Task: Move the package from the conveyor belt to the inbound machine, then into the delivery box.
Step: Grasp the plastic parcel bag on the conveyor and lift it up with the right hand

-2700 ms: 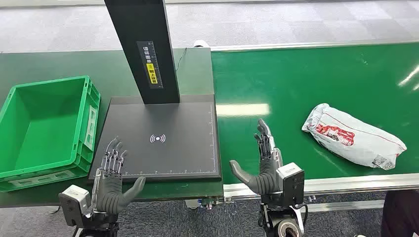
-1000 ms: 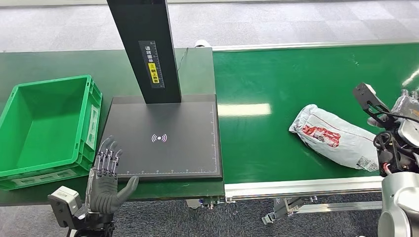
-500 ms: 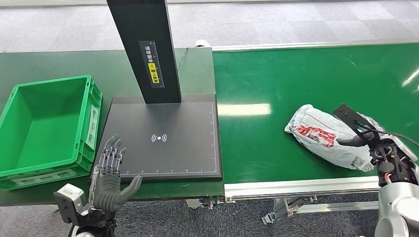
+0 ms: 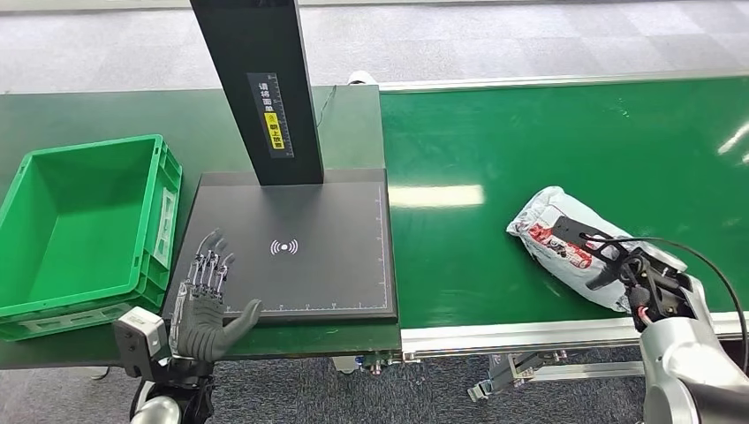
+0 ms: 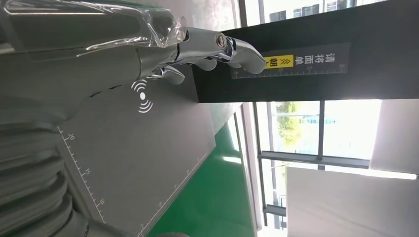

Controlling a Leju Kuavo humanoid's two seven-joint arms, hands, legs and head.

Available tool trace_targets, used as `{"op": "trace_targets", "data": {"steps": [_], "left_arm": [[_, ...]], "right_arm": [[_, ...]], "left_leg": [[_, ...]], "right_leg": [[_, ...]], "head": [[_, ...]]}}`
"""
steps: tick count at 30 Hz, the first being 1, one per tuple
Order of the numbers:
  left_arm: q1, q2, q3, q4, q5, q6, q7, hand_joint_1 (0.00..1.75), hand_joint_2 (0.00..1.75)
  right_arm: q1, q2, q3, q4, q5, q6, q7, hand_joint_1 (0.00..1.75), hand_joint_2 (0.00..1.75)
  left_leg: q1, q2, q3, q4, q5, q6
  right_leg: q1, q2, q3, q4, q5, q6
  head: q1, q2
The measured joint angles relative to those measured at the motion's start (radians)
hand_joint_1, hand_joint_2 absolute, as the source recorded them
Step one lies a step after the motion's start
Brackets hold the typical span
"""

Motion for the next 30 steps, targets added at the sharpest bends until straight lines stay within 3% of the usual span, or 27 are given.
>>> {"op": "trace_targets", "data": {"steps": [3, 7, 30], "left_arm": [[-0.001, -0.005, -0.001, 0.006, 0.0, 0.0, 0.002, 0.0, 1.75], [-0.013, -0.007, -0.004, 0.016, 0.0, 0.0, 0.008, 0.0, 1.75], [-0.014, -0.013, -0.015, 0.027, 0.027, 0.002, 0.022, 0.0, 1.75]], "right_arm": [[-0.007, 0.011, 0.027, 0.003, 0.016, 0.007, 0.017, 0.0, 1.75], [-0.008, 0.015, 0.054, 0.007, 0.037, 0.011, 0.025, 1.75, 1.75], [0.03, 0.009, 0.138, 0.01, 0.091, 0.021, -0.006, 1.75, 1.75]], "left_leg": [[0.0, 0.0, 0.0, 0.0, 0.0, 0.0], [0.0, 0.0, 0.0, 0.0, 0.0, 0.0], [0.0, 0.0, 0.0, 0.0, 0.0, 0.0]], "right_leg": [[0.0, 0.0, 0.0, 0.0, 0.0, 0.0], [0.0, 0.0, 0.0, 0.0, 0.0, 0.0], [0.0, 0.0, 0.0, 0.0, 0.0, 0.0]], "head": [[0.0, 0.0], [0.0, 0.0], [0.0, 0.0]]}}
